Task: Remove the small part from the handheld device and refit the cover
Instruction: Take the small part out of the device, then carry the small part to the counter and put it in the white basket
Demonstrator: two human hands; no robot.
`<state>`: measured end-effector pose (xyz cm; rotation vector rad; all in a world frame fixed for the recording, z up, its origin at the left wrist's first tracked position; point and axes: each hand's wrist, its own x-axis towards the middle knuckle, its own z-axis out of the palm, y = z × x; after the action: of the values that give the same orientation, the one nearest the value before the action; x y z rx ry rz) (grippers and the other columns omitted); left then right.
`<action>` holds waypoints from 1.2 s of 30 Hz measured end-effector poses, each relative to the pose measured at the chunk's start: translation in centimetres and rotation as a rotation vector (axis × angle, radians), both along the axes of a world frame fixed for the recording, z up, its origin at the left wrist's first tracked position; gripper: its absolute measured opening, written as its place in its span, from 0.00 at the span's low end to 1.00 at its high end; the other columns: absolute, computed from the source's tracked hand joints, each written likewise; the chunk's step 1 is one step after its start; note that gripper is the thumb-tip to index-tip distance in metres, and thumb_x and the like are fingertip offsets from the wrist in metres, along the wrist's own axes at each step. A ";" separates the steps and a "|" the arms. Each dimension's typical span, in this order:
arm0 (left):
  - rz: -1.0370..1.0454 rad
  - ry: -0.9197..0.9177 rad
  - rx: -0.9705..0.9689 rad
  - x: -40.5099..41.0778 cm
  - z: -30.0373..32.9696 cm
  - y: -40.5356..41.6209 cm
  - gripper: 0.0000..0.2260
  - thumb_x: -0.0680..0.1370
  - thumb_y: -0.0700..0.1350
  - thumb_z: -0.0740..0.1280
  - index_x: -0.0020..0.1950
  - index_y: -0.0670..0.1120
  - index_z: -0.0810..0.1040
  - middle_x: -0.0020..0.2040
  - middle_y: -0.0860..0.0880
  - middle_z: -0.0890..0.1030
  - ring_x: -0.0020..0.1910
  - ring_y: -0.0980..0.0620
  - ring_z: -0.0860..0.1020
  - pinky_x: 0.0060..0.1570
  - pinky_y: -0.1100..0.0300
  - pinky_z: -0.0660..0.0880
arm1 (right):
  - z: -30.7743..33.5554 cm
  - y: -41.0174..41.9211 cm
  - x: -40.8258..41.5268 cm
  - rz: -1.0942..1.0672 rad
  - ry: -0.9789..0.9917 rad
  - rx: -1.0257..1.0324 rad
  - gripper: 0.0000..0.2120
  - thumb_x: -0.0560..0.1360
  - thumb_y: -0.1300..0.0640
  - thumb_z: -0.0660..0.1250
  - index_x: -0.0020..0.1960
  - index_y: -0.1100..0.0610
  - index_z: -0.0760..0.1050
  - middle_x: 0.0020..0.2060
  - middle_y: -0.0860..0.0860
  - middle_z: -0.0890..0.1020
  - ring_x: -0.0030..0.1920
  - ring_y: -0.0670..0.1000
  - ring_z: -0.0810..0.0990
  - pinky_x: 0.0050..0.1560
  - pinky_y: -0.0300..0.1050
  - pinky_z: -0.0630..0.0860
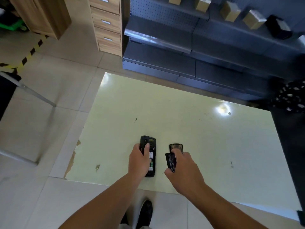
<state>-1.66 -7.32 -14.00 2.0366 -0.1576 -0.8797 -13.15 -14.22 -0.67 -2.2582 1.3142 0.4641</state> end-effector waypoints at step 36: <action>-0.558 -0.590 0.003 -11.9 6.5 0.7 0.17 0.79 0.46 0.70 0.66 0.45 0.75 0.59 0.49 0.77 0.61 0.48 0.75 0.66 0.50 0.72 | 6.2 -8.0 -16.4 -0.124 0.054 -0.220 0.18 0.78 0.51 0.68 0.64 0.56 0.69 0.61 0.52 0.70 0.52 0.54 0.73 0.45 0.44 0.72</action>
<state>-13.58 -6.66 -7.52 2.2379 -1.0870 -0.5607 -29.55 -22.20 5.53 -2.3350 1.5907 0.3541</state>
